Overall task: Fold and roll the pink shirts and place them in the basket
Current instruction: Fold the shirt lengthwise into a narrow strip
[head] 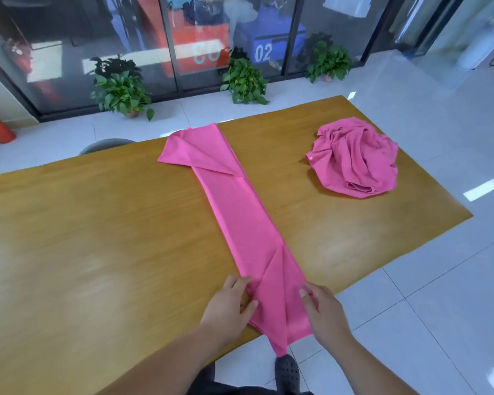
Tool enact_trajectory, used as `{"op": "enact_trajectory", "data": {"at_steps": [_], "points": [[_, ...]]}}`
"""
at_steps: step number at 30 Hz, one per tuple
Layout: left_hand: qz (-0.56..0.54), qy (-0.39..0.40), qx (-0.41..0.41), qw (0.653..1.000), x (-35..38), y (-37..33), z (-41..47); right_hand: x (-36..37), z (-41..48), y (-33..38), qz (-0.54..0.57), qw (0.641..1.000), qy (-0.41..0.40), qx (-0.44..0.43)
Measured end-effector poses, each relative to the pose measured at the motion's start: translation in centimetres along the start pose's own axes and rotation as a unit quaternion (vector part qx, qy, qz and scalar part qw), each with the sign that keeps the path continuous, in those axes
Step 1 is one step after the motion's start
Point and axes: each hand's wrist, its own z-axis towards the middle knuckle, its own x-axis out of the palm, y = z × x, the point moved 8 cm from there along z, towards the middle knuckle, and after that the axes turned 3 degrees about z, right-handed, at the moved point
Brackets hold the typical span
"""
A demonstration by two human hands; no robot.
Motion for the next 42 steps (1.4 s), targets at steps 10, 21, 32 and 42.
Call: {"op": "enact_trajectory", "data": {"at_steps": [10,21,32,42], "points": [[-0.197,-0.050,-0.187,0.961,1.5,-4.3,-1.4,-2.2,0.5,-1.4,0.105,0.983,0.149,-0.004],[0.083,-0.112,-0.157,0.978,7.6,-8.7,-7.1,-1.3,0.4,-3.0,0.220,0.944,0.246,-0.002],[0.262,-0.148,-0.251,0.920,7.8,-9.3,-7.6,-3.7,2.4,-4.3,0.226,0.956,0.188,0.013],[-0.081,-0.175,-0.313,0.930,11.4,-7.5,-9.9,-3.5,1.5,-7.3,0.235,0.954,0.184,0.005]]}}
